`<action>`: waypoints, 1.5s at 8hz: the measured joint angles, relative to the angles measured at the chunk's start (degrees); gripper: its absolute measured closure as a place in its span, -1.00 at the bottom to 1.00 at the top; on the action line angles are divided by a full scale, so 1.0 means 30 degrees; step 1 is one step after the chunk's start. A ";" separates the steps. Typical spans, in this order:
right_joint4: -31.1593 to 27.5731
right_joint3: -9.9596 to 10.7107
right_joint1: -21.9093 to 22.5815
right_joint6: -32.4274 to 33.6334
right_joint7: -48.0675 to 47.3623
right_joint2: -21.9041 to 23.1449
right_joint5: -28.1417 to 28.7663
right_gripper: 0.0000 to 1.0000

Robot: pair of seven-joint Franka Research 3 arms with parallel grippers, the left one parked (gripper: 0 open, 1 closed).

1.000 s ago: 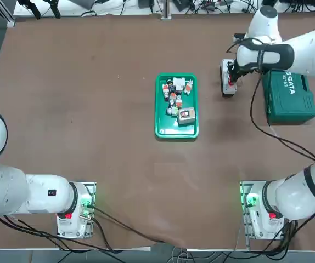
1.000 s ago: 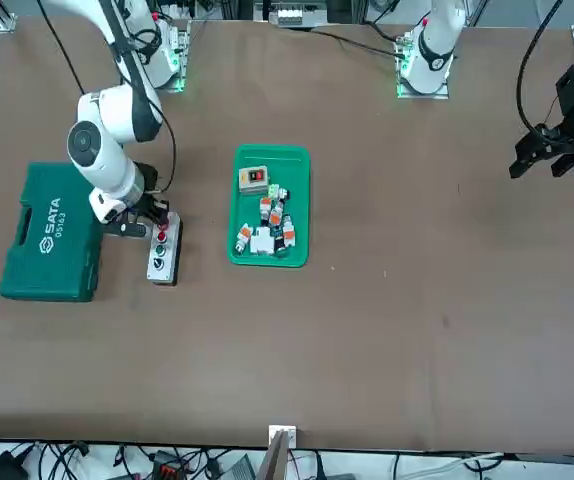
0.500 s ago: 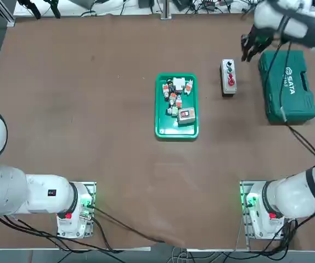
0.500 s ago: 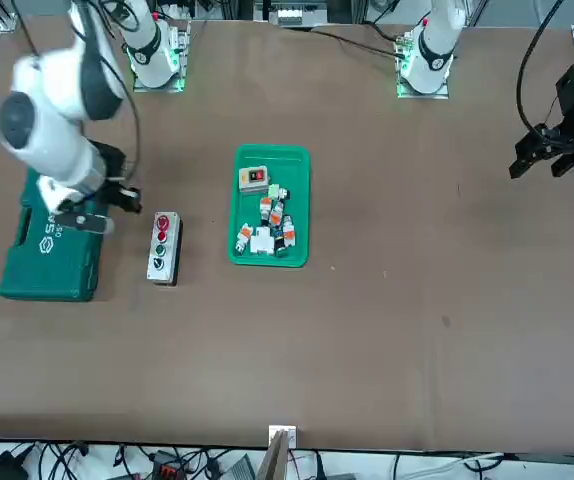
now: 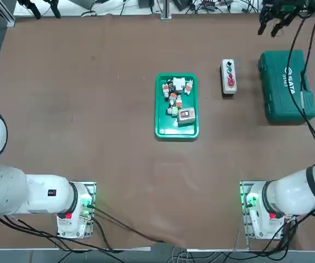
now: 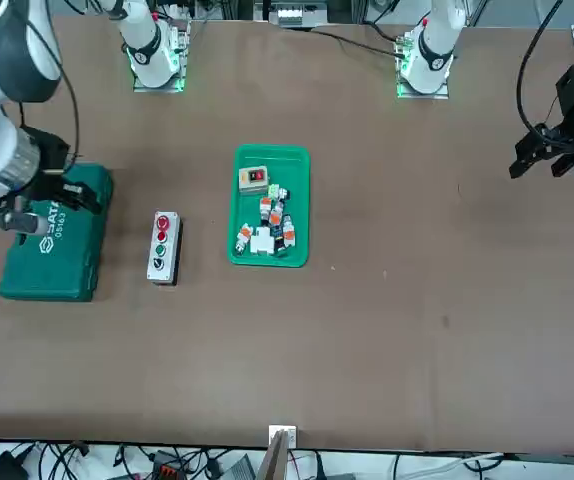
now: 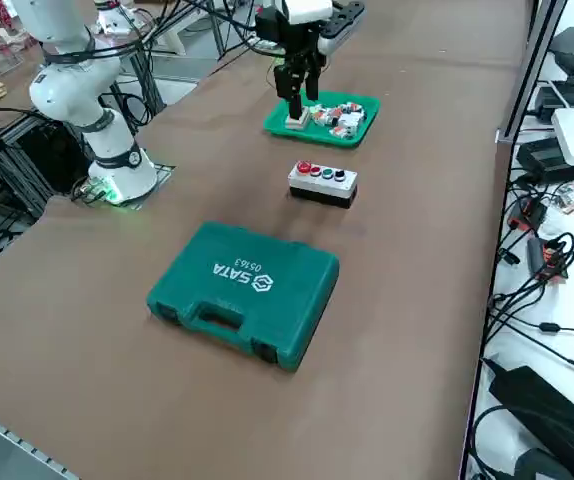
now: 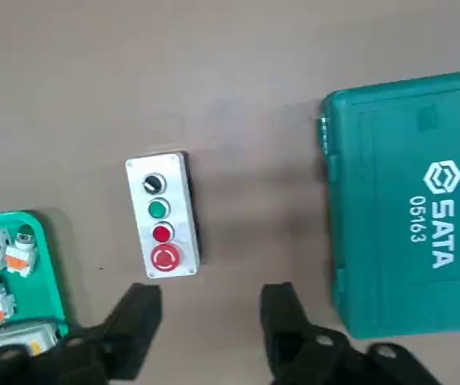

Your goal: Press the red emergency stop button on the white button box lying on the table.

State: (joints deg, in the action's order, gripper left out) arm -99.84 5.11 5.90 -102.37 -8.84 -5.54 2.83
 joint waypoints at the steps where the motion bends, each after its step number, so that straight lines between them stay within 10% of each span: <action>1: 0.0530 0.0000 -0.0277 0.0916 0.0394 -0.0040 -0.0125 -0.98; 6: 0.3215 -0.0056 -0.0396 0.6231 0.2182 0.1434 -0.1531 -1.00; 12: 0.2021 -0.0113 -0.1564 0.4932 0.3099 0.3238 -0.0646 -1.00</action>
State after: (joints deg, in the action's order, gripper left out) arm -93.77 4.77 1.21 -87.57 0.45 4.18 0.89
